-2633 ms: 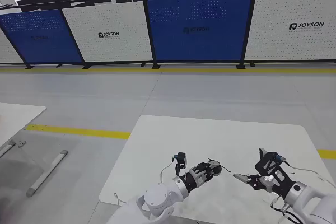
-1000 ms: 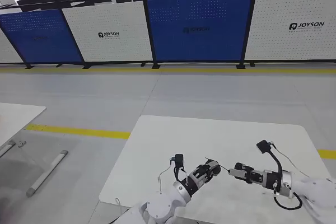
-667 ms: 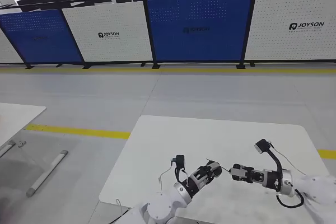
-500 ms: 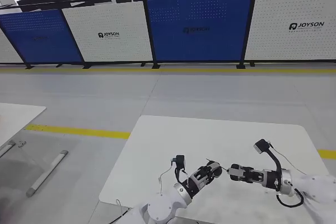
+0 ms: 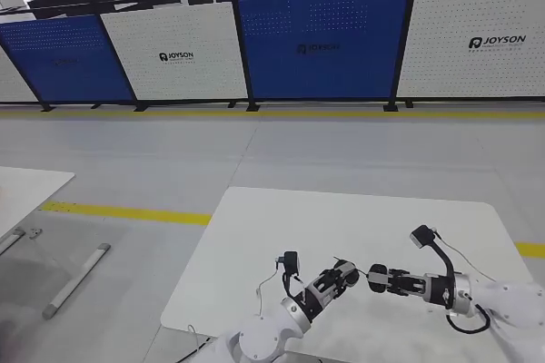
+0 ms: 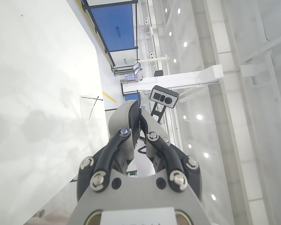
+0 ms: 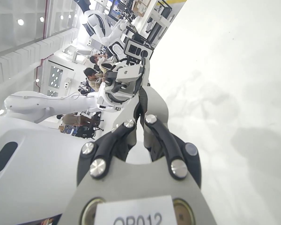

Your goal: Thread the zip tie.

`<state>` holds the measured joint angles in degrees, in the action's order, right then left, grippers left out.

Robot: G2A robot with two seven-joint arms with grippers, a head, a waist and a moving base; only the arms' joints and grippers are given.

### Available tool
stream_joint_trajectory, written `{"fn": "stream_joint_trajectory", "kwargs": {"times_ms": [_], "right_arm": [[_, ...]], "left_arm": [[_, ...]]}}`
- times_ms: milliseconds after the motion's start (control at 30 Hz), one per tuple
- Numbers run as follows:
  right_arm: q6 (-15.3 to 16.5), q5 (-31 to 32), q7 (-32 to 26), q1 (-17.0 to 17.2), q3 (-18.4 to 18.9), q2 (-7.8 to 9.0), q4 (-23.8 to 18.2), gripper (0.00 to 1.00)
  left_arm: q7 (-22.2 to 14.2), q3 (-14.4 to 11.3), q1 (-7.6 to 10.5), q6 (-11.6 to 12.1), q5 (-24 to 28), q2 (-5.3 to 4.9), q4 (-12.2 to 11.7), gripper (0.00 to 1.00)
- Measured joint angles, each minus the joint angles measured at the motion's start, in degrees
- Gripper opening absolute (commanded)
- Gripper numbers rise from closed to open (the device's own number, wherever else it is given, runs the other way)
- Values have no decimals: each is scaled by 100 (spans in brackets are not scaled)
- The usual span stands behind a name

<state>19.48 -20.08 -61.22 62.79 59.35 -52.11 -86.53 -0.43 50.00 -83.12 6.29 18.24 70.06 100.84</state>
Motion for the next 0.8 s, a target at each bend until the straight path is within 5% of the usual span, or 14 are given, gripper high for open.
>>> {"fn": "stream_joint_trajectory", "kwargs": {"times_ms": [600, 633, 667, 800], "right_arm": [[-7, 90, -143, 94, 98, -18, -157, 0], [-12, 84, -164, 98, 111, -18, -161, 0], [-15, 81, -174, 101, 119, -18, -163, 0], [-33, 76, -169, 116, 157, -20, -167, 0]], "left_arm": [[-65, 50, 66, 11, 49, 23, -121, 100], [-64, 63, 80, 31, 51, 27, -143, 83], [-61, 70, 89, 43, 43, 30, -158, 49], [-43, 80, 109, 74, -26, 44, -196, 7]]}}
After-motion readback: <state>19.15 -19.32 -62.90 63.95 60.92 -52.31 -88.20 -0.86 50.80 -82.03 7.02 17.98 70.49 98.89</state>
